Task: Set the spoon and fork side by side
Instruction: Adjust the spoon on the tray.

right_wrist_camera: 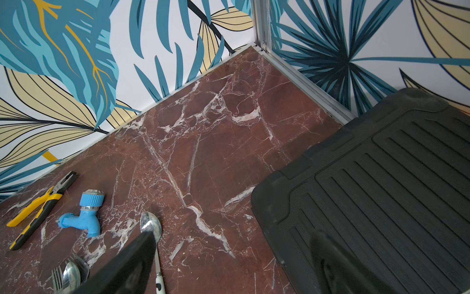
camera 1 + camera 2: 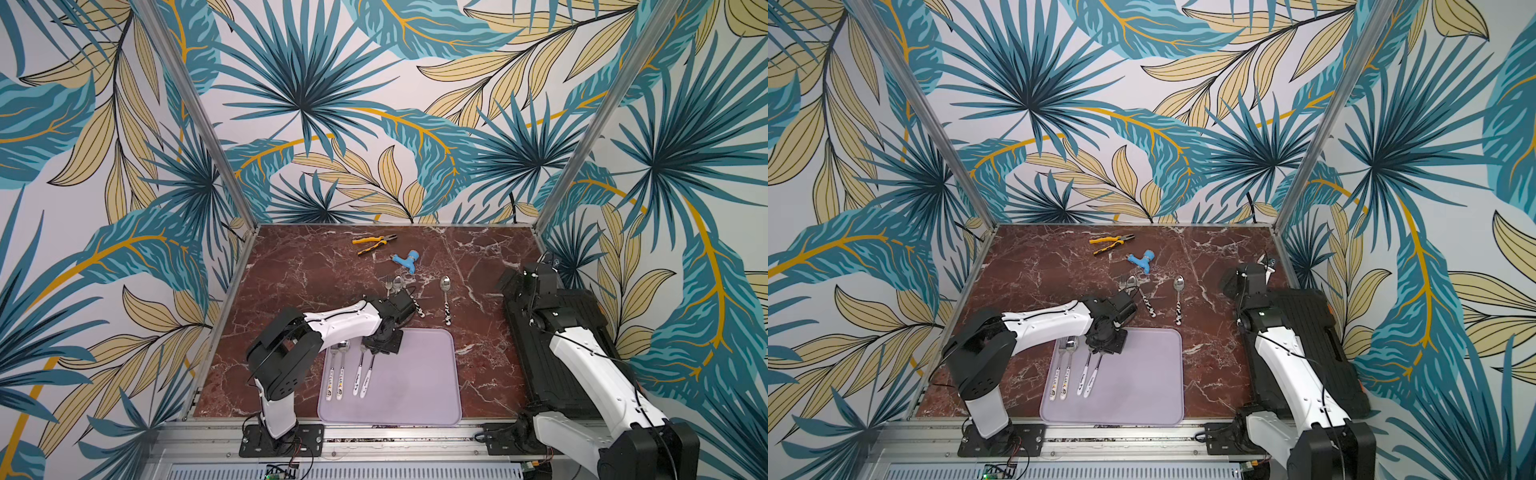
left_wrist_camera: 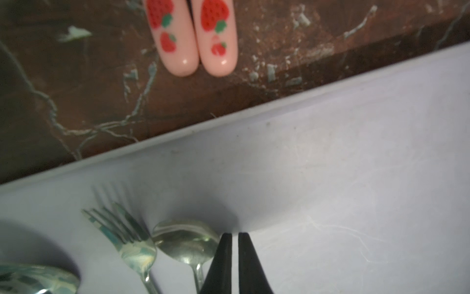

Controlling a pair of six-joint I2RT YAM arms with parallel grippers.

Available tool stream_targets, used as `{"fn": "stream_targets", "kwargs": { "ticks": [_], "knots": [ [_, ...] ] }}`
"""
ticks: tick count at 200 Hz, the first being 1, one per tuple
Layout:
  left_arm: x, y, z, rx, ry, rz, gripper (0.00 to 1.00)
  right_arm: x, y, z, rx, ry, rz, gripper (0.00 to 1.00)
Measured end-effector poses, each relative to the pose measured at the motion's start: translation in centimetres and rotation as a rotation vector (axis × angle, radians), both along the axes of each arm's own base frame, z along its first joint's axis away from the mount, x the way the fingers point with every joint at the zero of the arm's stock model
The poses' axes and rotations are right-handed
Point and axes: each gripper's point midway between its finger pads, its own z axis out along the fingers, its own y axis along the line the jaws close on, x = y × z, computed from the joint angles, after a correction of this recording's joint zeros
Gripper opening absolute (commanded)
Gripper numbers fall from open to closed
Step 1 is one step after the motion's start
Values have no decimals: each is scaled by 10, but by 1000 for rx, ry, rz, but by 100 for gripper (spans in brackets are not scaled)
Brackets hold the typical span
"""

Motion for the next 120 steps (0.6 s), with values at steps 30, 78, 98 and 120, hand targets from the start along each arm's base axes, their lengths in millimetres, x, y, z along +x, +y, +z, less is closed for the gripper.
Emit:
{"fn": "stream_targets", "kwargs": {
  "ticks": [30, 78, 98, 120],
  "knots": [
    [6, 5, 0, 0, -2, 18, 11, 0, 0, 0, 0, 0, -1, 100],
    [8, 8, 0, 3, -2, 26, 11, 0, 0, 0, 0, 0, 0, 100],
    [7, 8, 0, 1, 0, 19, 12, 0, 0, 0, 0, 0, 0, 99],
    [8, 5, 5, -4, -5, 11, 15, 0, 0, 0, 0, 0, 0, 99]
  ]
}}
